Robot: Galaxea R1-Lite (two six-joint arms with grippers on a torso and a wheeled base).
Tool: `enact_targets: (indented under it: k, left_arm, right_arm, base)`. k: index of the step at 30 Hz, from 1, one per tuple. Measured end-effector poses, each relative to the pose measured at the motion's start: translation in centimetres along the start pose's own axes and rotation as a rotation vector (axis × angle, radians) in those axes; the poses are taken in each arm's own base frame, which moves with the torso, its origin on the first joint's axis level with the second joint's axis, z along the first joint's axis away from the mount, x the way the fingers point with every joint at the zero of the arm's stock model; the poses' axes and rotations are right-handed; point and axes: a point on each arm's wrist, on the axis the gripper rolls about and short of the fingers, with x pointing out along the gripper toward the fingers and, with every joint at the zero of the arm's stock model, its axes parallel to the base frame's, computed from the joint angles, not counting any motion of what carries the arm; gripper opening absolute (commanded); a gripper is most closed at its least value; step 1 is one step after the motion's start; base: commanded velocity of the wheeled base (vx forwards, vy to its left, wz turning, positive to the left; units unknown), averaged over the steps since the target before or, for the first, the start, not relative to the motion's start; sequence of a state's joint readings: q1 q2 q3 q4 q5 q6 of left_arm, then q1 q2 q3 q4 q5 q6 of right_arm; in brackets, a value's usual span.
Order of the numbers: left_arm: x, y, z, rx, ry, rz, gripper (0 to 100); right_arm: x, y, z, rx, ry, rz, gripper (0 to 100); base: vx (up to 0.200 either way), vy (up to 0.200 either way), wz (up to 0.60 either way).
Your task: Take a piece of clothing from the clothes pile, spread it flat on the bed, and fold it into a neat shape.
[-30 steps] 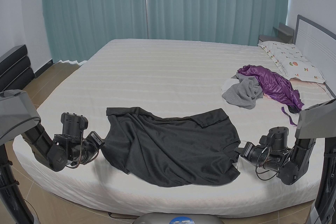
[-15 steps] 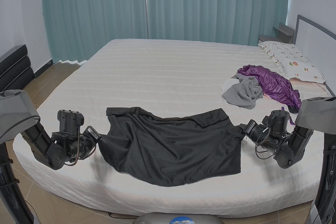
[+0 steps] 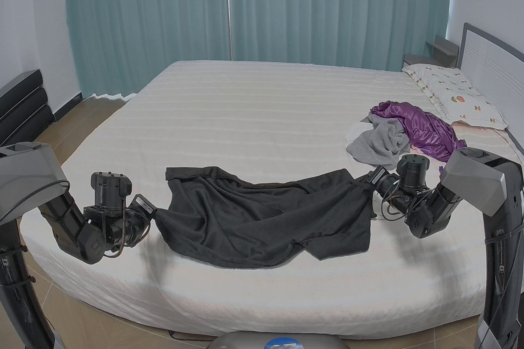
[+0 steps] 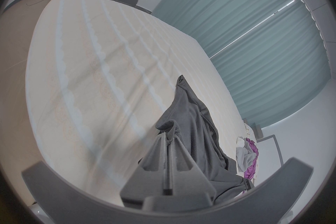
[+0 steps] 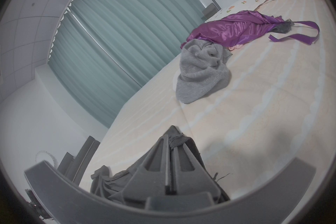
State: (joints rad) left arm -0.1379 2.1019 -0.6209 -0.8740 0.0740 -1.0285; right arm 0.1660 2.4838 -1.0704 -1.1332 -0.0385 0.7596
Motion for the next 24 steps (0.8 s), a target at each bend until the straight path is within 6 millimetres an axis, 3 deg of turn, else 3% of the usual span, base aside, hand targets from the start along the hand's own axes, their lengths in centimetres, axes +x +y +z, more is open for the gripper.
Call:
enact_targets:
  k: [1,7,11,18,24]
  left_arm:
    - [0.1,0.1,0.0,-0.001,0.001,0.002,0]
    - [0.6,0.5,-0.3,-0.001,0.011,0.02,0]
    - [0.8,0.7,-0.4,0.0,0.017,0.026,0]
    - [0.8,0.8,-0.6,0.0,0.022,0.032,0]
    - [0.8,0.9,-0.7,0.001,0.025,0.035,0]
  right_arm:
    - [0.2,-0.1,-0.1,-0.002,0.001,-0.003,100]
    - [0.4,-0.7,-0.7,-0.003,0.012,-0.002,100]
    - [-0.6,-0.5,-0.2,0.001,0.031,0.013,100]
    - [-4.9,-0.6,0.4,0.008,0.132,0.021,100]
    - [-9.6,-1.1,-0.9,0.014,0.278,0.007,100]
  base:
    - [0.0,0.0,0.0]
    - [0.0,0.0,0.0]
    - [0.0,0.0,0.0]
    - [0.0,0.0,0.0]
    - [0.0,0.0,0.0]
